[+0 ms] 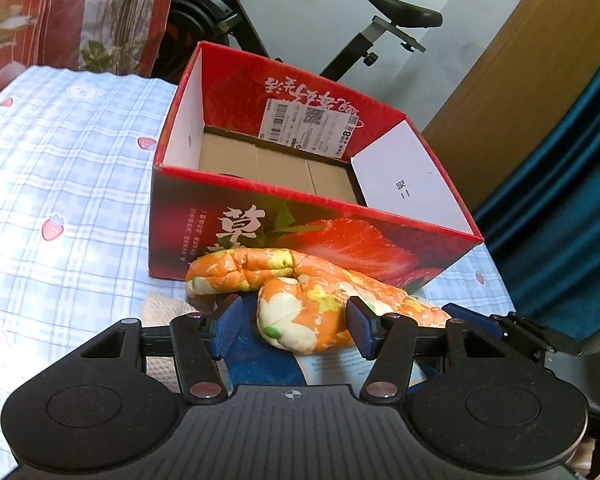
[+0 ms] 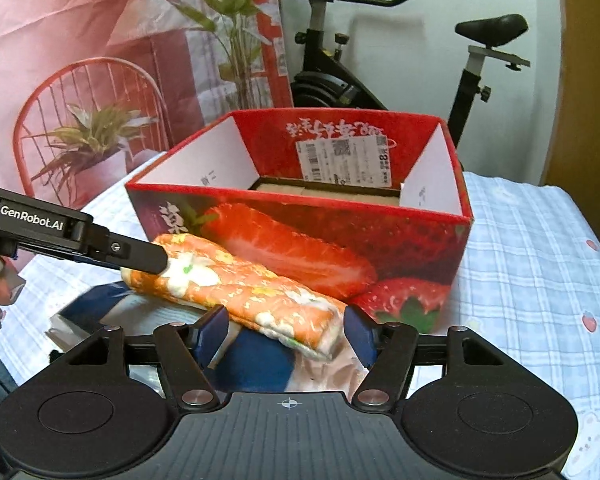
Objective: Organize soft objects
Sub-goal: 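Close the left tool on the orange floral cushion while the right tool grips it too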
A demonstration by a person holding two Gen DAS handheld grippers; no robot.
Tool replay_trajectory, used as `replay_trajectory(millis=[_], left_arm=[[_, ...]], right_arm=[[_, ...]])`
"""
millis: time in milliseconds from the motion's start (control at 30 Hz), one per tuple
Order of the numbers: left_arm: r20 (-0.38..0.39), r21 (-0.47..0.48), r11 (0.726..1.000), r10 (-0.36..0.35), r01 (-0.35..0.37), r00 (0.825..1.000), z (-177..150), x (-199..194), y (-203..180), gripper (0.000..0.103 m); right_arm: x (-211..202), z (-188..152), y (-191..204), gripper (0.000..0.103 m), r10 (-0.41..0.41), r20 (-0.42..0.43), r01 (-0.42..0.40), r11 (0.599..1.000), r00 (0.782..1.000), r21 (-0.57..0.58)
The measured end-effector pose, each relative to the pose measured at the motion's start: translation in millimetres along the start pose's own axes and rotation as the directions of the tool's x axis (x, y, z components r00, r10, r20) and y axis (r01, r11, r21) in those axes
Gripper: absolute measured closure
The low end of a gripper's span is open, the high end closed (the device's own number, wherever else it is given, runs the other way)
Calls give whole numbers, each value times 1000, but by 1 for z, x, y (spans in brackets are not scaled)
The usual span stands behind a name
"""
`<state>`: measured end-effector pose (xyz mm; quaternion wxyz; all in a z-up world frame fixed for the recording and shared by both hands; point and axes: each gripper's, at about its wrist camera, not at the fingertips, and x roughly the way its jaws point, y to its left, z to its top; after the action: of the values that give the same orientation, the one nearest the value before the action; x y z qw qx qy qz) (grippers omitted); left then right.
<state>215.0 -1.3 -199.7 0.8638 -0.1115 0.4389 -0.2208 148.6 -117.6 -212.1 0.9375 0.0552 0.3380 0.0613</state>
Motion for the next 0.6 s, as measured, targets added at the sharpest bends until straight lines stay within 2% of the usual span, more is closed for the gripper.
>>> replay_trajectory(millis=[200, 400, 467, 600], left_arm=[[-7, -27, 1000, -13, 13, 1000, 0, 6, 3, 45], [3, -37, 999, -25, 25, 1000, 2, 5, 2, 51], [12, -40, 999, -16, 17, 1000, 2, 4, 3, 60], [37, -33, 999, -22, 24, 999, 4, -1, 3, 70]], right_arm=[[3, 0, -6, 46, 18, -3, -18, 1000, 1000, 20], [2, 6, -5, 51, 34, 7, -35, 999, 999, 18], [1, 7, -7, 55, 37, 8, -37, 999, 999, 20], [-1, 8, -9, 69, 34, 10, -34, 999, 999, 23]])
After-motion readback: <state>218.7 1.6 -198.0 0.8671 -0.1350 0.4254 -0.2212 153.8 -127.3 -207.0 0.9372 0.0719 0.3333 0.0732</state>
